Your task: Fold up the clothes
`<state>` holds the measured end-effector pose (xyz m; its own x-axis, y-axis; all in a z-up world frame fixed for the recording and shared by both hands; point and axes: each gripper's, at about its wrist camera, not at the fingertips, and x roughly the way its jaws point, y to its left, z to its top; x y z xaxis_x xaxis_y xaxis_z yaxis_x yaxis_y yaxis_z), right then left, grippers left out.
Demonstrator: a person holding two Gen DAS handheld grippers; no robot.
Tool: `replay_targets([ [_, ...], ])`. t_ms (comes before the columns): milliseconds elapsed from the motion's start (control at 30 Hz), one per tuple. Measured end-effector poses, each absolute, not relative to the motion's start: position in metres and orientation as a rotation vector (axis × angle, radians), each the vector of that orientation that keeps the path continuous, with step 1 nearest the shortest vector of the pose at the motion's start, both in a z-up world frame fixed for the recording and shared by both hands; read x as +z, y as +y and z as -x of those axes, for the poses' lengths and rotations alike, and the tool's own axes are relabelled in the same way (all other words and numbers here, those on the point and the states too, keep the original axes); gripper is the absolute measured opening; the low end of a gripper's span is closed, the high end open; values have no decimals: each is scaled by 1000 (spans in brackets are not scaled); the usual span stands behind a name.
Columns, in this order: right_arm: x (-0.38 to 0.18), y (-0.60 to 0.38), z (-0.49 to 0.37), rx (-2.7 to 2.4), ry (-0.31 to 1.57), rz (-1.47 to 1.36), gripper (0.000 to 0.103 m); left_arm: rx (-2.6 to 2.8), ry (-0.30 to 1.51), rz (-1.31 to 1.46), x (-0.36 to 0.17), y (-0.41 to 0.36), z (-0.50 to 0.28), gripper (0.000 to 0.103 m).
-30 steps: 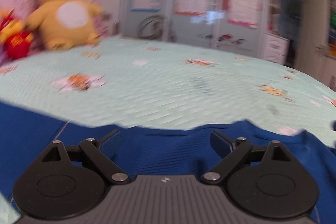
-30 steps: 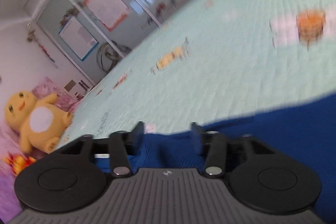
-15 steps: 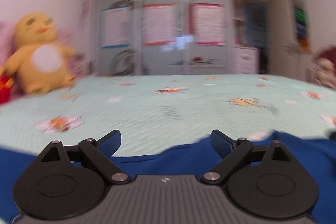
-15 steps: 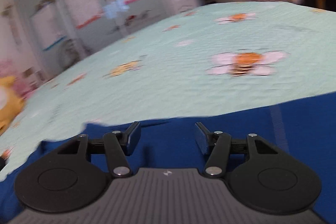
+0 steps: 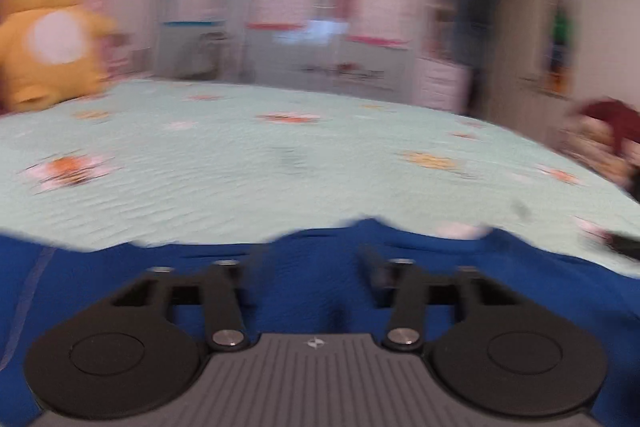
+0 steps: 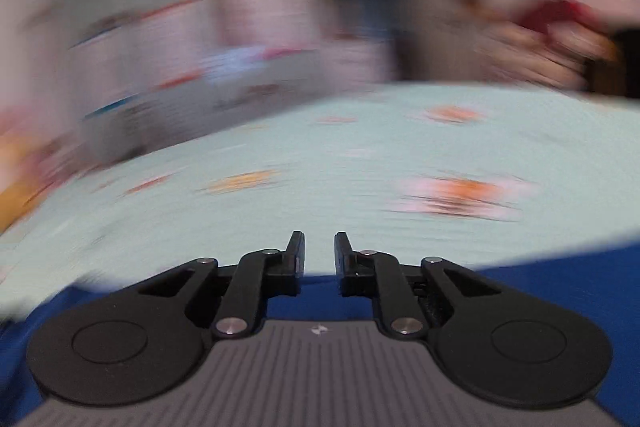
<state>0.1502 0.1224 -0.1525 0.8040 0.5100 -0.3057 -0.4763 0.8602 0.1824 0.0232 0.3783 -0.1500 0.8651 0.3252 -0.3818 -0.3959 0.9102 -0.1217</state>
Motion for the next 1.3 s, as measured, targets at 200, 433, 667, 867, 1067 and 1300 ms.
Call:
replay_targets([
  [200, -173, 215, -117, 818, 533, 324, 33, 172, 589, 73, -160, 343, -53, 14],
  [433, -167, 134, -186, 354, 567, 28, 1, 671, 513, 204, -156, 425, -30, 0],
  [667, -161, 202, -113, 931, 472, 222, 17, 225, 534, 21, -151, 350, -47, 5],
  [867, -168, 145, -192, 470, 591, 123, 0, 743, 599, -165, -168, 390, -55, 6],
  [1067, -155, 131, -186, 343, 434, 49, 5, 688, 418, 214, -145, 436, -18, 8],
  [1300, -169, 230, -134, 772, 490, 301, 22, 211, 580, -158, -169, 324, -72, 10],
])
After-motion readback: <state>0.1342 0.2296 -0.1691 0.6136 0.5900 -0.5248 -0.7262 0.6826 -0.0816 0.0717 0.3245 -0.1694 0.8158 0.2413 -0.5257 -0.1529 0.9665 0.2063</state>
